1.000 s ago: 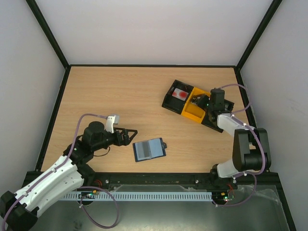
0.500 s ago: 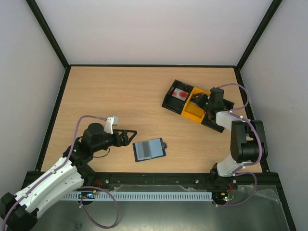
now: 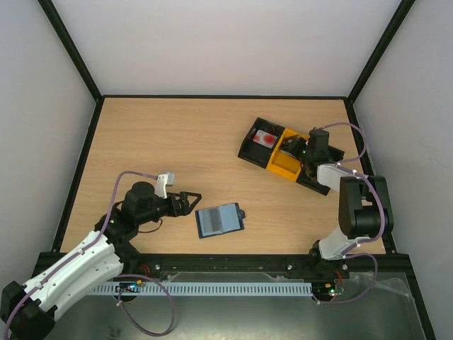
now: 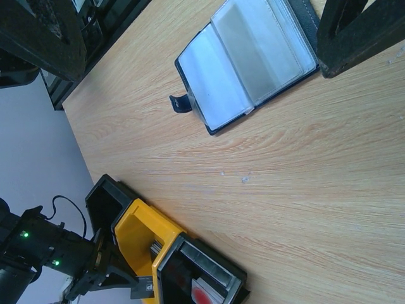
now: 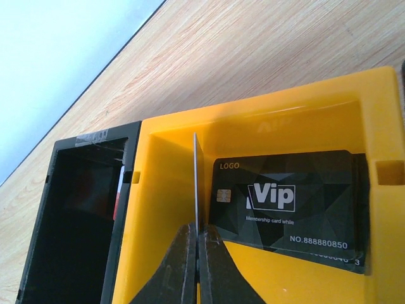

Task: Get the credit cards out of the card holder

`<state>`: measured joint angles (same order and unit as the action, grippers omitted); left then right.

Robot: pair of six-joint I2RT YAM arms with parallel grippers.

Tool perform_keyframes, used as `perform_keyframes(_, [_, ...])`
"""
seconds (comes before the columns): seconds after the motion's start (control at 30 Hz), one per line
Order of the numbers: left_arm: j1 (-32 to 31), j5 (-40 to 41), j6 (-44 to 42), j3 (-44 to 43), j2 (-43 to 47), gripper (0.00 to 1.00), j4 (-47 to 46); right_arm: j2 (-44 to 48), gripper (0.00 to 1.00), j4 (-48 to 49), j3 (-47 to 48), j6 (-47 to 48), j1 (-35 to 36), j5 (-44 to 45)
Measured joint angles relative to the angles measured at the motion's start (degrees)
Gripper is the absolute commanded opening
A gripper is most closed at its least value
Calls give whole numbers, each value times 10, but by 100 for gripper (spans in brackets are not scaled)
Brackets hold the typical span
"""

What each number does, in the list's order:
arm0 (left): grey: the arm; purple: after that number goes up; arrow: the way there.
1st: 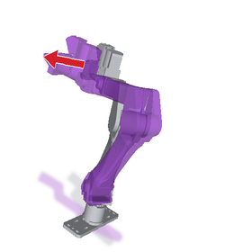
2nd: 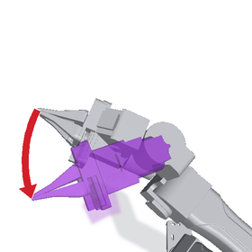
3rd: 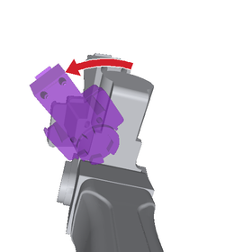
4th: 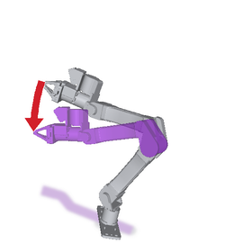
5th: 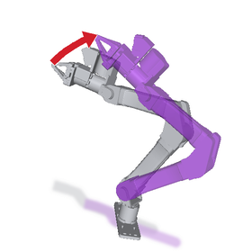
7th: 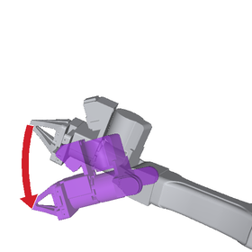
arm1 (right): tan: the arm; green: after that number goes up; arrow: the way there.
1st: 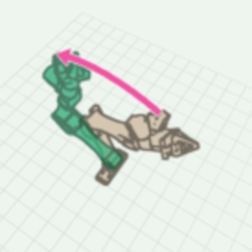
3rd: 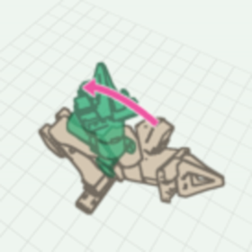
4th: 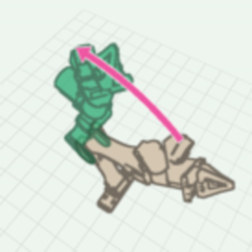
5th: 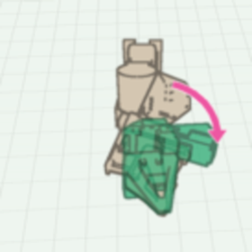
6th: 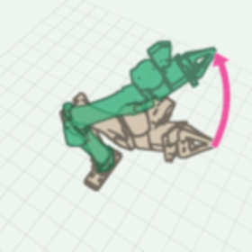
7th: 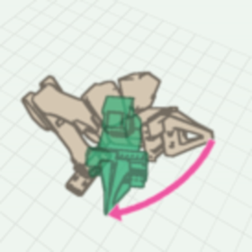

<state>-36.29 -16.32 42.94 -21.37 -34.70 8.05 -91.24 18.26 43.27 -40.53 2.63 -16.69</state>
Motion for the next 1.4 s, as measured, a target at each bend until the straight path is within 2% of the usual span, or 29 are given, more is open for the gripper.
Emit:
perform_keyframes(0.4, [0,0,17,6,-2,100,0,-5,3,0,0,0,0,8])
perform_keyframes(0.67, [0,0,29,15,8,100,0,-12,7,-9,0,0,0,23])
perform_keyframes(1.03, [0,2,33,19,0,100,0,-16,23,-66,32,-11,0,46])
perform_keyframes(1.4, [0,1,43,41,-34,100,-8,20,36,-194,74,-71,0,85])
